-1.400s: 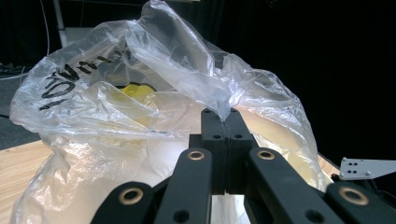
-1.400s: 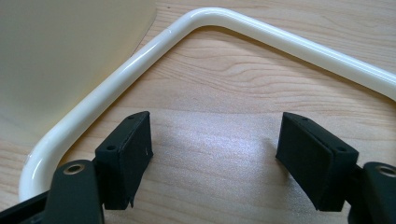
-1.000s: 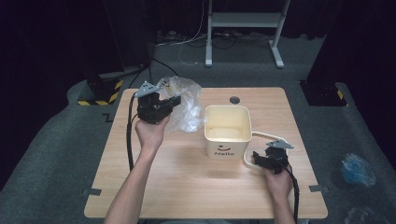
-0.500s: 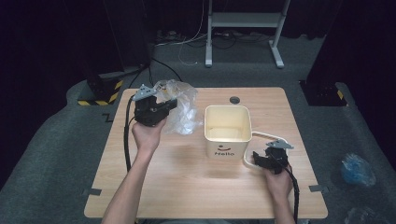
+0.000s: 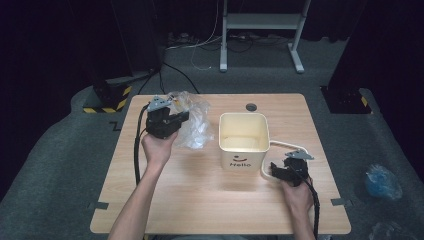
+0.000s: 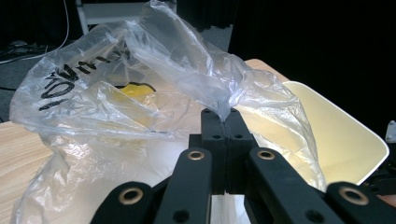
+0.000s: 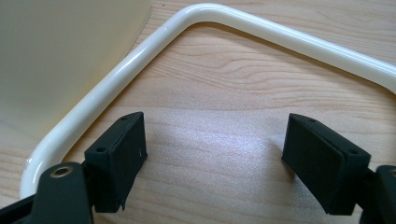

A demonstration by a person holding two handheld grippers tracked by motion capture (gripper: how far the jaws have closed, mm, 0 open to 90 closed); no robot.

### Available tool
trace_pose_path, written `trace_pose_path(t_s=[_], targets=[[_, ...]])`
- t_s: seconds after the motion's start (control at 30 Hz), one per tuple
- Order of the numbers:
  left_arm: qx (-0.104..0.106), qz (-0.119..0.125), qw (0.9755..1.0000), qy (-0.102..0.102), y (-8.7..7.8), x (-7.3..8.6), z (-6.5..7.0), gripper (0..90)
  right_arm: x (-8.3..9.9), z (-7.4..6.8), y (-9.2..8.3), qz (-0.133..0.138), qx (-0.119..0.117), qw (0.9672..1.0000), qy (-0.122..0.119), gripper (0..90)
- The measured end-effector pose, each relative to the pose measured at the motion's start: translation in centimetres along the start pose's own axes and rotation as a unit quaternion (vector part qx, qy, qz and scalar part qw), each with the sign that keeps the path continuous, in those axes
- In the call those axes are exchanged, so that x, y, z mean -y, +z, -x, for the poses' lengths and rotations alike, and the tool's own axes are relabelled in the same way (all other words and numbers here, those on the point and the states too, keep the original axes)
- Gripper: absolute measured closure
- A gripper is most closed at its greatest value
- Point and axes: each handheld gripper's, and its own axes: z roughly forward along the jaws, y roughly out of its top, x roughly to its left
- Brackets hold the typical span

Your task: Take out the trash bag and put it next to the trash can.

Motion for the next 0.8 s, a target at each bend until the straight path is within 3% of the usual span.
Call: trace_pose_path(t_s=[0.27,0.8], targets=[[-0.003,-0.01,0.9999,-0.001,0.4,0.5,-0.2,89.3,0.0,0.0,0.1,-0.005,0.008,0.9999,0.011,15.4],[-0.01,-0.027,0.9996,0.0,1.8,1.4,-0.4,89.2,-0.1,0.1,0.1,-0.007,0.01,0.9998,0.012,14.4]])
